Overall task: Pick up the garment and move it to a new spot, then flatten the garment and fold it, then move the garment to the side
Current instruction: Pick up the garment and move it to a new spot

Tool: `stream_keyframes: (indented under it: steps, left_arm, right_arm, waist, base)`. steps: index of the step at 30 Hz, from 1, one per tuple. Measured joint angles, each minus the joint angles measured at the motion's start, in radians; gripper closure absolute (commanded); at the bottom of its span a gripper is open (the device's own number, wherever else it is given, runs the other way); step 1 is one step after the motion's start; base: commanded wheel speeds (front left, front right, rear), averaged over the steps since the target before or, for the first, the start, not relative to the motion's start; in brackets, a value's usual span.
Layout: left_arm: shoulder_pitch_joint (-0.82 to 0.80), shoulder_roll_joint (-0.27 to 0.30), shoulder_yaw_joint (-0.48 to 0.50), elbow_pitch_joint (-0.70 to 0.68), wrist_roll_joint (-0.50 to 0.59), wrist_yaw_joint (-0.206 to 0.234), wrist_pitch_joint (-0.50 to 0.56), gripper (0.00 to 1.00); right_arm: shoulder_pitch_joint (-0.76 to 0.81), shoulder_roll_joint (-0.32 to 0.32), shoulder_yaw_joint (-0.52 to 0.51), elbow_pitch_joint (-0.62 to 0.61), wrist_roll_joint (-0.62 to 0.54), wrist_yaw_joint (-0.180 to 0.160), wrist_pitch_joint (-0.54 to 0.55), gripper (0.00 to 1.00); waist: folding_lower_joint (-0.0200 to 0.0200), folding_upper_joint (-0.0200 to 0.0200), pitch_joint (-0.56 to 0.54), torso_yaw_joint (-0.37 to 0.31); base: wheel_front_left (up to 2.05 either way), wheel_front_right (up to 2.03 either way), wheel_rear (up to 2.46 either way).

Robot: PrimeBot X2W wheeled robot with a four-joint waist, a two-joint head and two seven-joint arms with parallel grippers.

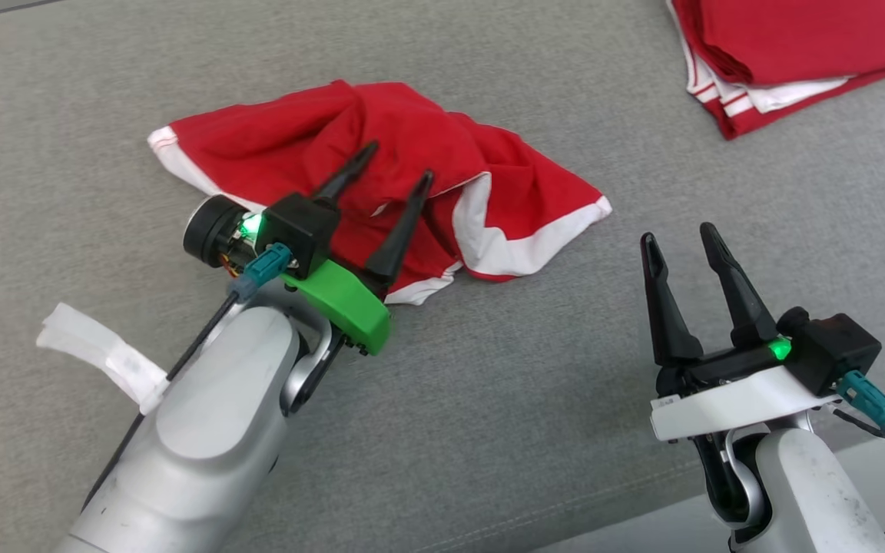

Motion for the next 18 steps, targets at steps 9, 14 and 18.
stream_keyframes:
  steps: [9, 14, 18]
  left_arm:
    - [0.228, -0.006, 0.157, -0.285, 0.084, 0.094, -0.022, 0.00]
    - [0.458, -0.037, 0.290, -0.454, 0.123, 0.098, -0.022, 0.00]
    - [0.611, -0.072, 0.372, -0.488, 0.159, 0.100, -0.022, 0.00]
  right_arm:
    - [0.036, -0.008, 0.033, 0.029, 0.007, 0.000, 0.000, 0.00]
    - [0.067, -0.012, 0.042, 0.038, 0.008, 0.000, 0.000, 0.00]
    - [0.090, -0.012, 0.040, 0.042, 0.009, 0.000, 0.000, 0.00]
  waist:
    - [0.0000, 0.0000, -0.091, 0.070]
    - [0.0000, 0.0000, -0.159, 0.109]
    - [0.0000, 0.0000, -0.204, 0.145]
  base:
    - [0.00, 0.00, 0.00]
    - [0.00, 0.00, 0.00]
    - [0.00, 0.00, 0.00]
